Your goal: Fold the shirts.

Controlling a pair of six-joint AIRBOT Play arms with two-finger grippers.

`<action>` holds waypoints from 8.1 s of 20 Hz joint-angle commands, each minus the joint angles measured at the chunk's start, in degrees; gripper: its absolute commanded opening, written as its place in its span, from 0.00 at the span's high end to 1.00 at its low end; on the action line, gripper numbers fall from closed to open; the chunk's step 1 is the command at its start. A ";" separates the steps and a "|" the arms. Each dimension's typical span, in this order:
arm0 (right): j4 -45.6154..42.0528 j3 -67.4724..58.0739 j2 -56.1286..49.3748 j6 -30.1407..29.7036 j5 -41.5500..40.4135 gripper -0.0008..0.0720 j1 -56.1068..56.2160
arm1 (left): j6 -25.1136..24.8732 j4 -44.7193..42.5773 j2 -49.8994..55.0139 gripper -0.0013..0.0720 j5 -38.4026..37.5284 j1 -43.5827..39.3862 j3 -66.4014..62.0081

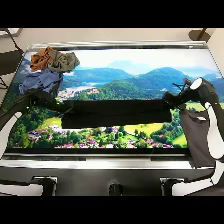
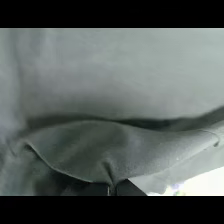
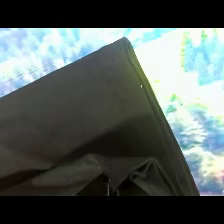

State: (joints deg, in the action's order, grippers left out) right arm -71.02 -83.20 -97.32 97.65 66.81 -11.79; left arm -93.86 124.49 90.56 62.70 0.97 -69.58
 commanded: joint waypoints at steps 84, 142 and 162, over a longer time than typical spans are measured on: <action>3.39 4.66 8.66 -6.34 17.62 0.12 11.37 | 12.61 -7.56 -33.11 0.94 -1.75 -2.49 -25.42; -12.20 35.54 37.27 11.69 11.47 0.92 -44.70 | 8.79 -6.86 -33.24 0.94 -1.73 -2.49 -25.40; 12.79 2.34 45.77 -11.96 -26.49 0.31 -27.80 | 10.67 -39.21 -26.27 0.95 -0.90 -10.60 -30.86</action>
State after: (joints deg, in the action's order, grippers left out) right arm -66.52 -73.78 -51.94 96.75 46.30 -49.28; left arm -86.78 107.87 60.42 55.00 -5.89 -99.13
